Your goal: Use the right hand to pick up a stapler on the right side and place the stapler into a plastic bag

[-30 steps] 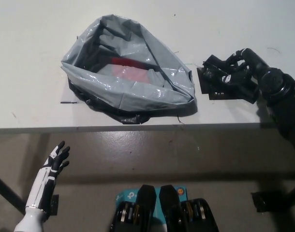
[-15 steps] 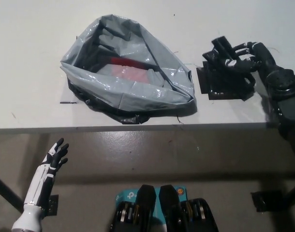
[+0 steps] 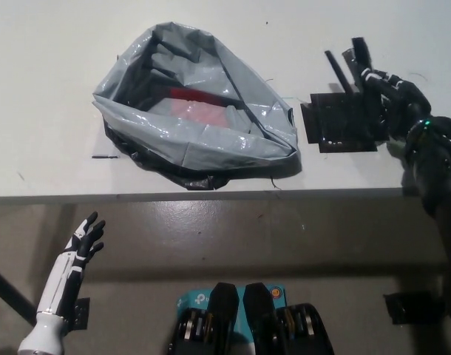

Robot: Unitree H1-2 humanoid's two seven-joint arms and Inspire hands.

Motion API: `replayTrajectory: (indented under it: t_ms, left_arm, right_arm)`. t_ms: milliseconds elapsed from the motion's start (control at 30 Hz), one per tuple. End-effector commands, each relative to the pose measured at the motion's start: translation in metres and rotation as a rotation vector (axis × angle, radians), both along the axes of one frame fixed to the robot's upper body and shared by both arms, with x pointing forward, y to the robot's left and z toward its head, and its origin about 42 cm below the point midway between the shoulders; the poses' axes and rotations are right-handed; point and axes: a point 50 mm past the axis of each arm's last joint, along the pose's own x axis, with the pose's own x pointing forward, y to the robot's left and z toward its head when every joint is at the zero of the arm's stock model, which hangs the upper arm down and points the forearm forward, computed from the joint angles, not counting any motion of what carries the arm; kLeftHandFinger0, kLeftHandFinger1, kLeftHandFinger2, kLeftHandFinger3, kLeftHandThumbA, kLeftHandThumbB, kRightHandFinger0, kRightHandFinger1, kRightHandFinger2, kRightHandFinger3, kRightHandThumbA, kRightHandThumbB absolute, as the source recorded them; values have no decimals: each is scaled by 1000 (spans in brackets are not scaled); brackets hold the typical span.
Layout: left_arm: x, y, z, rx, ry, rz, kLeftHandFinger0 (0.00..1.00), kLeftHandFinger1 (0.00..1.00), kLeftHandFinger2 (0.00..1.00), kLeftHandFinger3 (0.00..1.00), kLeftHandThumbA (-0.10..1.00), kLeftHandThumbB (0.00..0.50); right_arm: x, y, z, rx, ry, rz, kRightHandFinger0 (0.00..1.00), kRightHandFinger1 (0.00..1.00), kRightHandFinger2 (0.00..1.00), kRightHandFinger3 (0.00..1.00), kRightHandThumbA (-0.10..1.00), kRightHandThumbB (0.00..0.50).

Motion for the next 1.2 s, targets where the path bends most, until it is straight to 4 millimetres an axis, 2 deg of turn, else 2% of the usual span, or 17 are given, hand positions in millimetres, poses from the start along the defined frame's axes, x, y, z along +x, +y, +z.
replayTrajectory:
  t_ms: [0, 133, 267, 300, 333, 367, 433, 467, 500, 533, 567, 700, 833, 1000, 1067, 1133, 1167]
  left_arm:
    - [7, 3, 11, 11, -47, -29, 1000, 1000, 1000, 1000, 1000, 0]
    - [7, 3, 12, 4, -46, -31, 1000, 1000, 1000, 1000, 1000, 0]
    - [9, 3, 13, 4, -49, -30, 1000, 1000, 1000, 1000, 1000, 0]
    - [10, 3, 13, 9, -50, -29, 1000, 1000, 1000, 1000, 1000, 0]
    - [10, 3, 13, 11, -50, -30, 1000, 1000, 1000, 1000, 1000, 0]
    - [10, 3, 13, 17, -52, -32, 1000, 1000, 1000, 1000, 1000, 0]
    - [11, 2, 12, 20, -52, -33, 1000, 1000, 1000, 1000, 1000, 3]
    - [11, 2, 12, 17, -49, -34, 1000, 1000, 1000, 1000, 1000, 10]
    - [11, 2, 12, 12, -47, -34, 1000, 1000, 1000, 1000, 1000, 21]
    - [11, 1, 12, 10, -46, -36, 1000, 1000, 1000, 1000, 1000, 22]
    - [10, 1, 13, 7, -44, -38, 1000, 1000, 1000, 1000, 1000, 16]
    - [11, 2, 13, 11, -41, -39, 1000, 1000, 1000, 1000, 1000, 10]
    - [12, 3, 14, 10, -43, -45, 1000, 1000, 1000, 1000, 1000, 28]
    - [15, 0, 17, 16, -59, -48, 1000, 1000, 1000, 1000, 1000, 18]
    - [15, 0, 17, 14, -58, -50, 1000, 1000, 1000, 1000, 1000, 17]
    - [15, -1, 17, 20, -56, -55, 1000, 1000, 1000, 1000, 1000, 18]
    - [15, -1, 18, 24, -54, -58, 1000, 1000, 1000, 1000, 1000, 35]
  right_arm:
    - [21, 18, 76, 458, -170, 74, 0, 74, 455, 664, 574, 223]
    - [21, 24, 74, 544, -168, 103, 0, 75, 476, 661, 591, 214]
    - [23, 36, 90, 505, -211, 152, 0, 87, 483, 627, 620, 213]
    - [24, 43, 101, 512, -226, 179, 0, 95, 465, 629, 597, 227]
    - [25, 45, 106, 508, -235, 194, 65, 221, 577, 733, 553, 288]
    - [25, 48, 111, 503, -243, 205, 13, 125, 478, 676, 573, 241]
    - [25, 58, 130, 466, -278, 242, 0, 79, 455, 675, 616, 209]
    - [24, 63, 138, 453, -294, 261, 0, 85, 467, 688, 609, 203]
    - [24, 66, 143, 445, -305, 273, 85, 239, 614, 789, 554, 279]
    - [23, 70, 149, 438, -315, 284, 17, 137, 507, 713, 569, 228]
    - [23, 80, 163, 442, -331, 315, 1, 110, 480, 662, 533, 234]
    - [20, 104, 192, 360, -385, 373, 0, 155, 511, 677, 539, 247]
    - [19, 132, 213, 180, -412, 432, 0, 204, 535, 702, 586, 208]
    - [19, 166, 219, 72, -399, 480, 0, 238, 568, 647, 499, 222]
    - [19, 181, 218, 22, -354, 466, 0, 200, 537, 583, 420, 279]
    - [18, 195, 215, -51, -338, 454, 0, 217, 565, 619, 325, 293]
    - [18, 201, 212, -105, -337, 448, 0, 240, 570, 589, 343, 306]
